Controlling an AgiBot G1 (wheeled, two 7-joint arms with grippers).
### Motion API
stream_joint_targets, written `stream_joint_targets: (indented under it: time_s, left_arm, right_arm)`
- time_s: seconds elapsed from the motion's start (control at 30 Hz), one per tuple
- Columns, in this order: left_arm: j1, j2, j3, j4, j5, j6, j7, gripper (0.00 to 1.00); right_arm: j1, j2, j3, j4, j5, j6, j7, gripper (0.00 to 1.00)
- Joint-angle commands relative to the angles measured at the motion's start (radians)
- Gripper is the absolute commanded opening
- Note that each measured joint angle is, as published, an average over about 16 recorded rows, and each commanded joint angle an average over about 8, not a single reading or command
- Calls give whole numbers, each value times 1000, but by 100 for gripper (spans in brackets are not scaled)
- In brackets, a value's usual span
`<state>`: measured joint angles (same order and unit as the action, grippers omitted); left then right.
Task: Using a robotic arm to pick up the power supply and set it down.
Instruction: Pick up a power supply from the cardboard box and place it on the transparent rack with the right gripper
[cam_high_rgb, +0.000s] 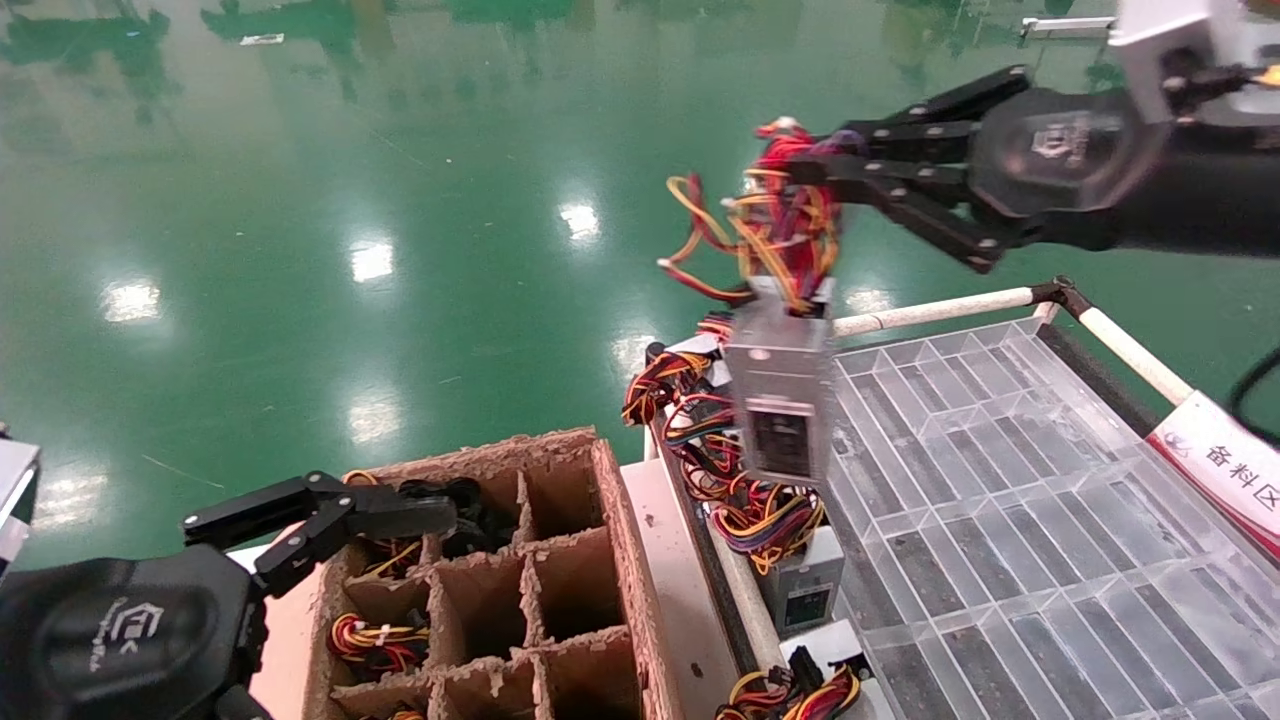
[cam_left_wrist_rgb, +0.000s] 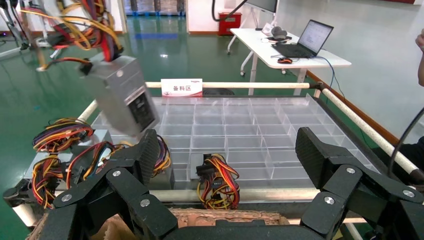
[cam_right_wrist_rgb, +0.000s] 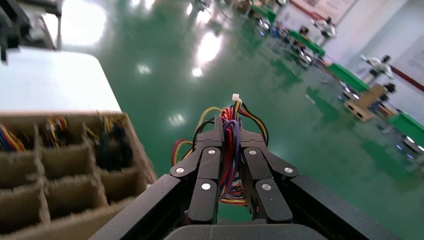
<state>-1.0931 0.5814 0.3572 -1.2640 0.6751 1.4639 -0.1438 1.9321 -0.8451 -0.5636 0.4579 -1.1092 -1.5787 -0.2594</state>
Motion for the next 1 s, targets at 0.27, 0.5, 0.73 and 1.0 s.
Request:
stream_joint_targets:
  time_s: [0.27,0.5,0.73,1.0]
  left_arm:
    - [0,0,0,0,0,0,0,100]
    - [0,0,0,0,0,0,0,100]
    - [0,0,0,0,0,0,0,100]
    - [0,0,0,0,0,0,0,100]
  right_arm:
    - [68,68,-92,-52,-64,-8,-62,0]
    - [98,61,-162,-120,-120,1,-129,0]
    - [112,10,-204,-210,-160,14,-200,0]
    - [117,-65,-233,-300,-195,46,-266,0]
